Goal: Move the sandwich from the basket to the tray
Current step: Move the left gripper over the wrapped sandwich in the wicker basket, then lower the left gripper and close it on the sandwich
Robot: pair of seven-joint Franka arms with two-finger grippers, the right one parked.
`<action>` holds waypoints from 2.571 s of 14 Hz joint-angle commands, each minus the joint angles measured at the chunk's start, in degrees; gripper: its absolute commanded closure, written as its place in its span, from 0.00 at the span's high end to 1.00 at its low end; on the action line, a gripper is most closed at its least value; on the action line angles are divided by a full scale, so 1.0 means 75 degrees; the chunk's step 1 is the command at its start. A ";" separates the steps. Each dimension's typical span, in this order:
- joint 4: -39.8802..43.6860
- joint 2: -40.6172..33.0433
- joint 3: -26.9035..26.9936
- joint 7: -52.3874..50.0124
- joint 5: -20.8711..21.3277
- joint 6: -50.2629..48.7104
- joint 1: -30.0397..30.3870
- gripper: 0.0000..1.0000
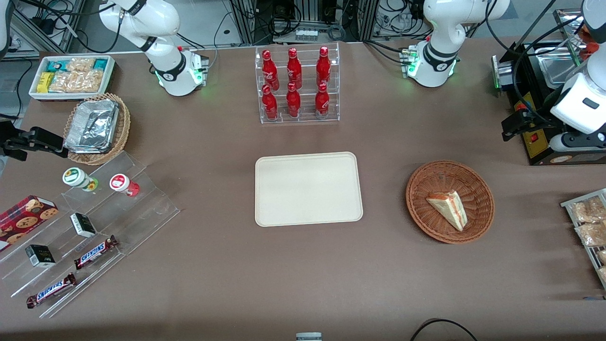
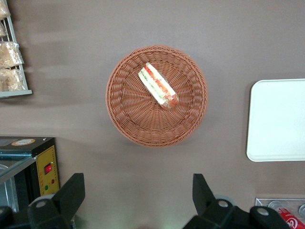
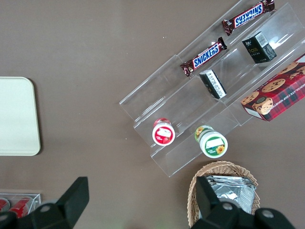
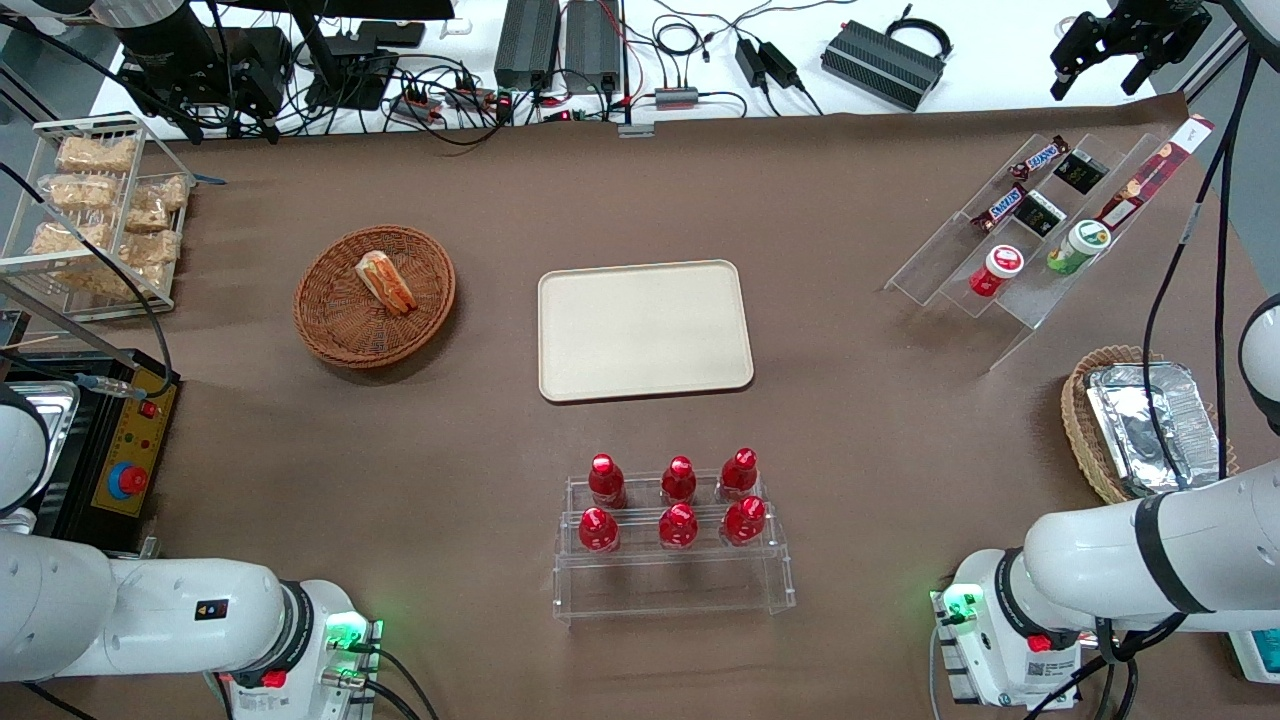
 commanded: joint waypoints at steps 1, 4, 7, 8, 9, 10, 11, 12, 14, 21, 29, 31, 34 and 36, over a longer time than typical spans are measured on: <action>0.0050 -0.0045 -0.0035 0.0140 -0.0225 0.0020 0.0125 1.00; 0.0108 0.0142 -0.0035 0.0140 -0.0168 0.0078 0.0149 1.00; 0.0179 0.0633 -0.0035 0.0070 -0.0109 0.0358 0.0160 1.00; 0.0179 0.0809 -0.0035 0.0046 -0.0109 0.0557 0.0160 1.00; 0.0132 0.0984 -0.0023 0.0034 -0.0109 0.0768 0.0160 1.00; 0.0097 0.1172 -0.0023 -0.0058 -0.0086 0.1002 0.0149 1.00; 0.0050 0.1266 -0.0023 -0.0175 -0.0074 0.1144 0.0148 1.00; -0.0031 0.1372 -0.0023 -0.0246 -0.0074 0.1273 0.0148 1.00; -0.0335 0.1489 -0.0023 -0.0491 -0.0097 0.1624 0.0160 1.00; -0.2443 0.1513 -0.0047 -0.2974 -0.0167 0.4211 0.0137 1.00; -0.3898 0.1946 -0.0082 -0.3891 -0.0238 0.6381 0.0090 1.00; -0.3969 0.2110 -0.0094 -0.3926 -0.0250 0.6652 0.0078 1.00; -0.4086 0.2263 -0.0105 -0.4124 -0.0261 0.6980 -0.0015 1.00; -0.4331 0.2380 -0.0105 -0.4290 -0.0250 0.7424 -0.0097 1.00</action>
